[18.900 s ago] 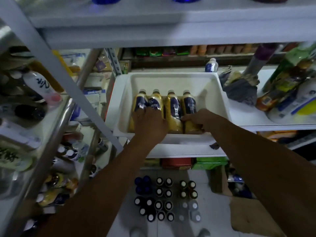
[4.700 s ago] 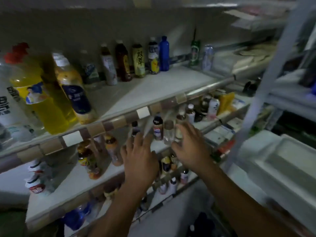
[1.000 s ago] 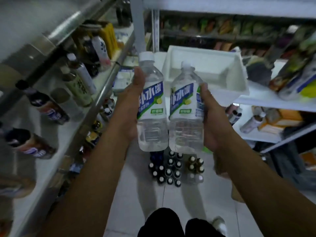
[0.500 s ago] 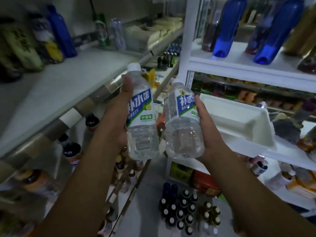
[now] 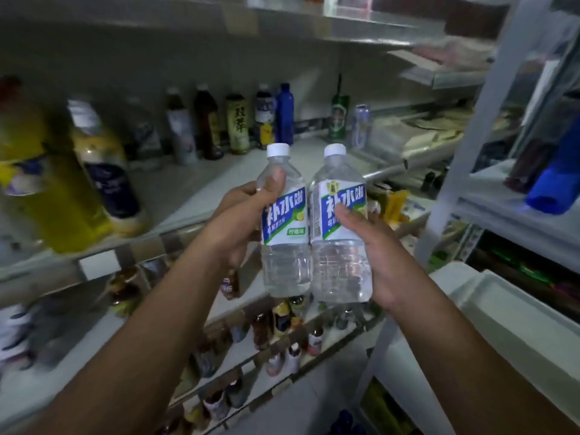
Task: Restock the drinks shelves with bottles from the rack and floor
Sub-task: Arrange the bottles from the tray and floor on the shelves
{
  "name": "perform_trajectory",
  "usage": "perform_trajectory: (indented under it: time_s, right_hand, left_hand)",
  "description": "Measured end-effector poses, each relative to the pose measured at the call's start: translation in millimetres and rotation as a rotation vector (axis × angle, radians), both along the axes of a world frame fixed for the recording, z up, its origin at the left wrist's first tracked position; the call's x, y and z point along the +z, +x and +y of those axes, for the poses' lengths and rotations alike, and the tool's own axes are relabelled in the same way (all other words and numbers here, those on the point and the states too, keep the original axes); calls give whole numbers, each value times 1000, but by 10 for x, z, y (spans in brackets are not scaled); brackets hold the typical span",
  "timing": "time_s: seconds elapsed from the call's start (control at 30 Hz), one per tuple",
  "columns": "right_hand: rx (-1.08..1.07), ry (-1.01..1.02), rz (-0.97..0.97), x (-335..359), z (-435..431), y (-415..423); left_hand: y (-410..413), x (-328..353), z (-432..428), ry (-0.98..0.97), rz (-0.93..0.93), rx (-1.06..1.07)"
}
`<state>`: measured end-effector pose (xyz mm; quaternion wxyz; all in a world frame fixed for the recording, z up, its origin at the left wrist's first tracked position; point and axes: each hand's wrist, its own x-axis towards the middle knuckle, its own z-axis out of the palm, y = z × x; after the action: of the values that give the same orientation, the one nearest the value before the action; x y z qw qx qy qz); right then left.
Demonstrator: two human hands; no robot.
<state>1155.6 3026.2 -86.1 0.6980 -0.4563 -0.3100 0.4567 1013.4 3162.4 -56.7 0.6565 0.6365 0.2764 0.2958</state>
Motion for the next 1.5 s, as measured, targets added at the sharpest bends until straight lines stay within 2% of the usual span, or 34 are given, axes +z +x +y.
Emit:
perform_trajectory:
  time_s: [0.2,0.33,0.4,0.6,0.83,1.03,1.33,1.4,1.5]
  right_hand:
    - [29,5,-131,121,236,62]
    - [58,5,-235,174,549,17]
    - [80,27,-260,193,754,-15]
    - [117,95,-244,192,1553,-95]
    - [127,152,-236,305,2702,-192]
    - [178,164,-275,322,3447,-197]
    - [235,202,-260,160,4038,-180]
    - [232,217,-260,127,4106,-176]
    - [228,228,-269,73,4195,-183]
  left_hand:
    - [-214,202,-50,76,1,233]
    - [-225,296,98,-3,-228,421]
    - [-226,320,271,37,-239,523]
    - [-81,231,1095,226,-239,727]
    - [50,131,2401,320,-330,961]
    - [180,0,3281,383,-170,1251]
    - [151,-226,3710,593,-30,1461]
    - [180,-266,3662,495,-32,1442]
    - [203,-435,3521,174,72,1370]
